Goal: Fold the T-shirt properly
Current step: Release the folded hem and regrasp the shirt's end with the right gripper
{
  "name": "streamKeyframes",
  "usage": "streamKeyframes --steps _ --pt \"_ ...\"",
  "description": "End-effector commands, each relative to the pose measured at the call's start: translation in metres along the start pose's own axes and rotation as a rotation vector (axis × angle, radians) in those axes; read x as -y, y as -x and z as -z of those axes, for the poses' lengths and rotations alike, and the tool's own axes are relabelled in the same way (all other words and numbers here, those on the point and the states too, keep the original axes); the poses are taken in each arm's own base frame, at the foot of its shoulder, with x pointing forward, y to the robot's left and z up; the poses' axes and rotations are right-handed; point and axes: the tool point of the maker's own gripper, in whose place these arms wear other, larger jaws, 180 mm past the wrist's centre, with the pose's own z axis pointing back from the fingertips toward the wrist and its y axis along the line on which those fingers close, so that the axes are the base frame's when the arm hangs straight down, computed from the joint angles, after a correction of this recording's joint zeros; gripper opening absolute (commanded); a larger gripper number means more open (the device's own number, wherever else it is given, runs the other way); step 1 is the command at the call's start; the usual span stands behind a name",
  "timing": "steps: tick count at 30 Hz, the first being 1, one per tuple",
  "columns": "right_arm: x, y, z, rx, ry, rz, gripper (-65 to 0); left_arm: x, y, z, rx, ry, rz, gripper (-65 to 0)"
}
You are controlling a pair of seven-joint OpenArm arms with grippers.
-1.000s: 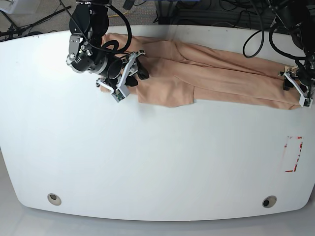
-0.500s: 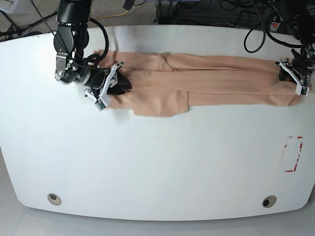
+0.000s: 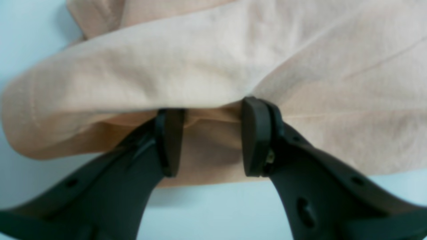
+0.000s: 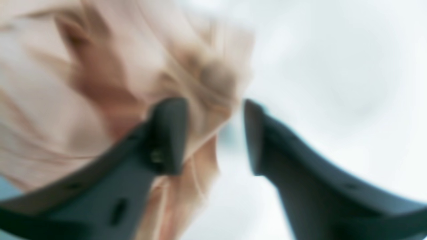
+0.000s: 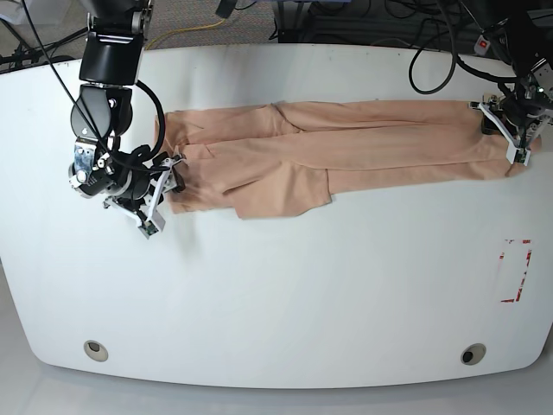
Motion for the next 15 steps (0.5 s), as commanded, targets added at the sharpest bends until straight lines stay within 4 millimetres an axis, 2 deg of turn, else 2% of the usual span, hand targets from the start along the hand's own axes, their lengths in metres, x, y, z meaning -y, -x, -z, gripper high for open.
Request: streamKeyframes --steps 1,3,5,9,15 --pt "-0.011 -0.034 -0.008 0.086 -0.007 -0.027 -25.0 -0.010 -0.002 -0.005 -0.008 -0.031 0.017 -39.4" --pt "-0.020 -0.049 -0.007 0.107 -0.024 -0.029 -19.0 -0.009 -0.002 -0.005 -0.009 -0.030 0.018 -39.4" --pt "-0.029 -0.056 -0.004 0.121 -0.043 -0.024 -18.4 -0.009 -0.002 -0.005 -0.010 -0.031 0.018 -39.4" --pt "-0.058 -0.080 0.009 0.158 -0.117 -0.004 -18.2 -0.009 -0.001 -0.004 -0.014 -0.030 0.017 -39.4" --pt "-0.069 -0.095 0.037 0.151 -0.211 0.061 -18.2 -0.011 -0.001 -0.005 -0.012 -0.035 0.016 -39.4"
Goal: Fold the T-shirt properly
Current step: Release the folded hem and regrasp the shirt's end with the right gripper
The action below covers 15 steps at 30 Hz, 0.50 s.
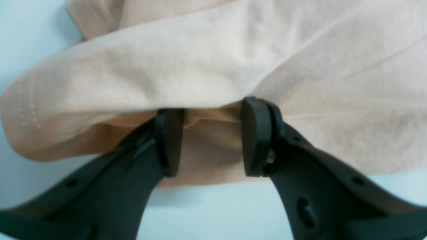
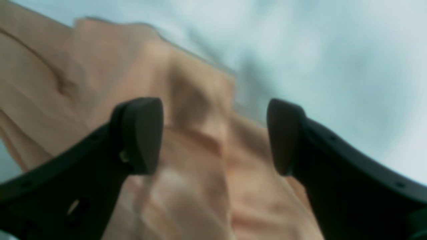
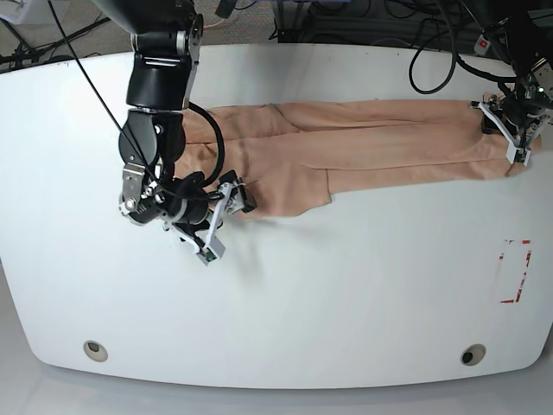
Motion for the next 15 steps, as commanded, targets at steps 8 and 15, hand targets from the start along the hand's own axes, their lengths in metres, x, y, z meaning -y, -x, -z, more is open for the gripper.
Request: streamKeyframes --steps 8,15 --pt "0.005 -0.014 0.025 0.049 -0.081 0.091 -18.5 -0.011 -0.002 -0.005 -0.009 -0.034 0.013 -39.4" --pt "-0.017 -0.021 0.034 0.069 -0.126 0.097 -51.5 -0.010 0.000 -0.004 -0.014 -0.031 0.014 -39.4"
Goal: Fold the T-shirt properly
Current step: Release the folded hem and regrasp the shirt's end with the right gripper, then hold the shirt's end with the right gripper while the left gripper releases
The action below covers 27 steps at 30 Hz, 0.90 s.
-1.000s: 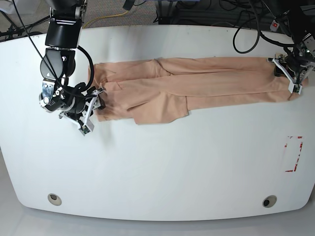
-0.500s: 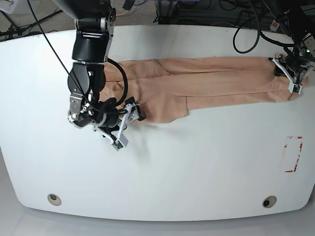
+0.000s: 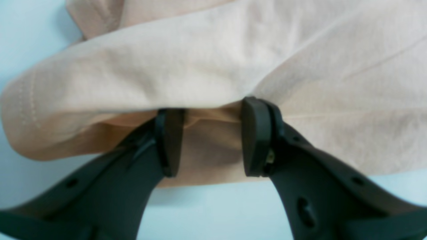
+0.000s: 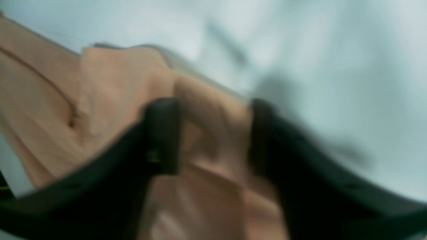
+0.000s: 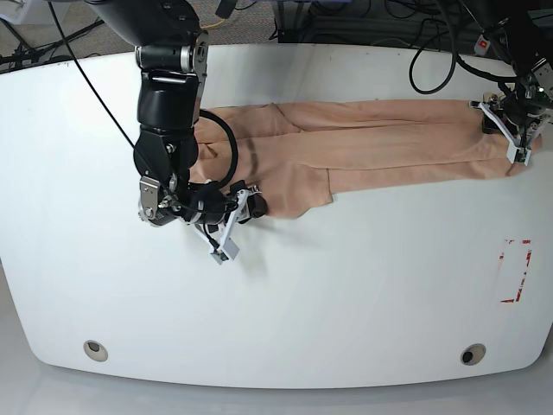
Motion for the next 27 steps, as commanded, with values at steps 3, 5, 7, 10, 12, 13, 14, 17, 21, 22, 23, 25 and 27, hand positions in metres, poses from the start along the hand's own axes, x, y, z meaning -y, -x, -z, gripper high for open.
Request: streamKeyframes --steps 3,5,7,10,12,13,14,17,21,22,23,25,27 --pt "-0.014 -0.031 -0.002 0.080 -0.030 -0.027 -65.0 -0.010 -0.001 -0.004 -0.012 -0.029 0.015 -39.4" --pt "-0.016 -0.034 -0.007 0.102 -0.018 -0.042 -65.0 -0.010 -0.001 -0.004 -0.012 -0.029 0.015 -39.4" --pt "-0.019 -0.041 -0.020 0.147 0.011 -0.080 -65.0 -0.010 -0.001 -0.004 -0.012 -0.030 0.016 -39.4" --pt "-0.023 -0.040 -0.038 0.167 0.055 -0.126 -65.0 -0.010 -0.001 -0.004 -0.012 -0.030 0.016 -39.4" --pt "-0.023 -0.033 -0.048 0.145 0.086 -0.146 -65.0 -0.011 -0.001 -0.004 -0.012 -0.031 0.017 -39.4" --pt "-0.023 -0.028 -0.053 0.133 0.102 -0.156 -65.0 -0.010 -0.001 -0.004 -0.014 -0.029 0.017 -39.4" --pt "-0.024 -0.022 -0.058 0.124 0.117 -0.164 -65.0 -0.010 -0.001 -0.004 -0.012 -0.029 0.017 -39.4" --pt "-0.031 -0.010 -0.075 0.134 0.158 -0.197 -65.0 -0.011 -0.002 -0.004 -0.011 -0.031 0.018 -39.4" --pt "-0.026 0.020 -0.082 0.090 0.186 -0.192 -65.0 -0.011 -0.002 -0.004 -0.012 -0.031 0.019 -39.4" --pt "-0.024 0.026 -0.082 0.077 0.189 -0.188 -65.0 -0.011 -0.002 -0.004 -0.012 -0.031 0.019 -39.4" --pt "-0.022 0.030 -0.082 0.069 0.191 -0.186 -65.0 -0.011 -0.002 -0.004 -0.012 -0.031 0.019 -39.4" --pt "-0.015 0.039 -0.085 0.059 0.210 -0.181 -65.0 -0.011 -0.002 -0.004 -0.012 -0.031 0.019 -39.4" --pt "-0.007 0.044 -0.091 0.070 0.227 -0.162 -65.0 -0.011 -0.002 -0.004 -0.012 -0.031 0.020 -39.4"
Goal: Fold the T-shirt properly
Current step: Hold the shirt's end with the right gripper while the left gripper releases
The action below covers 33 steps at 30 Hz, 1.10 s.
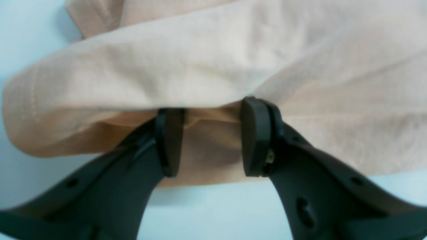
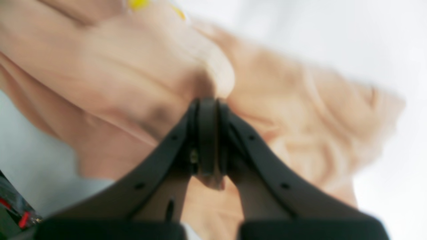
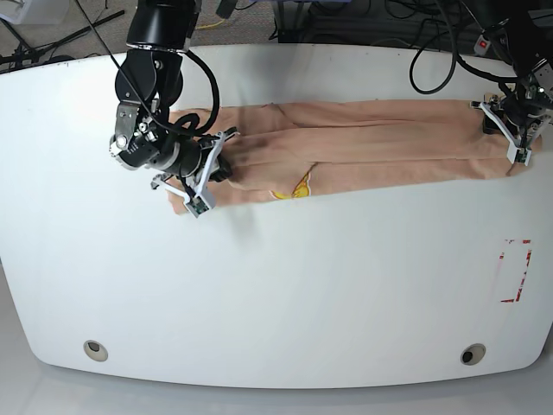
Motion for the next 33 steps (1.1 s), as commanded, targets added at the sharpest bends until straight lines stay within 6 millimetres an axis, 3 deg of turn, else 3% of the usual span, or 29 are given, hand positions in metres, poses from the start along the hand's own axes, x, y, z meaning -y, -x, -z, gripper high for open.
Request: streamKeyframes --steps 1,4,8,11,13,19,22,28,33 --pt "0.017 -0.010 -0.011 0.061 0.042 0.006 -65.0 -0.010 -0.002 -0.004 -0.009 -0.029 0.015 -39.4" --pt "0.036 0.000 -0.021 0.049 0.087 0.021 -61.7 -0.010 -0.002 -0.004 -0.009 -0.029 0.015 -39.4" --pt "0.054 0.014 -0.034 0.039 0.135 0.054 -37.7 -0.009 -0.003 -0.005 -0.002 -0.027 0.014 -39.4" --pt "0.060 0.008 -0.056 0.083 0.200 0.046 -17.6 -0.009 -0.006 -0.006 0.004 -0.029 0.015 -38.9" --pt "0.050 0.005 -0.061 0.105 0.197 0.040 -13.6 -0.009 -0.010 -0.006 0.016 -0.028 0.014 -38.9" --pt "0.002 -0.012 -0.061 0.209 0.023 0.068 -17.8 0.001 -0.034 -0.008 0.126 0.046 -0.054 -38.8" --pt "-0.028 -0.008 -0.042 0.203 -0.092 0.113 -24.1 -0.009 -0.049 -0.020 0.188 0.061 -0.052 -35.8" --pt "-0.043 0.013 -0.006 0.137 -0.190 0.189 -26.5 -0.006 -0.064 -0.038 0.276 0.122 -0.056 -28.6" --pt "-0.041 0.030 0.017 0.094 -0.208 0.207 -26.8 -0.026 -0.063 -0.052 0.317 0.155 -0.154 -28.1"
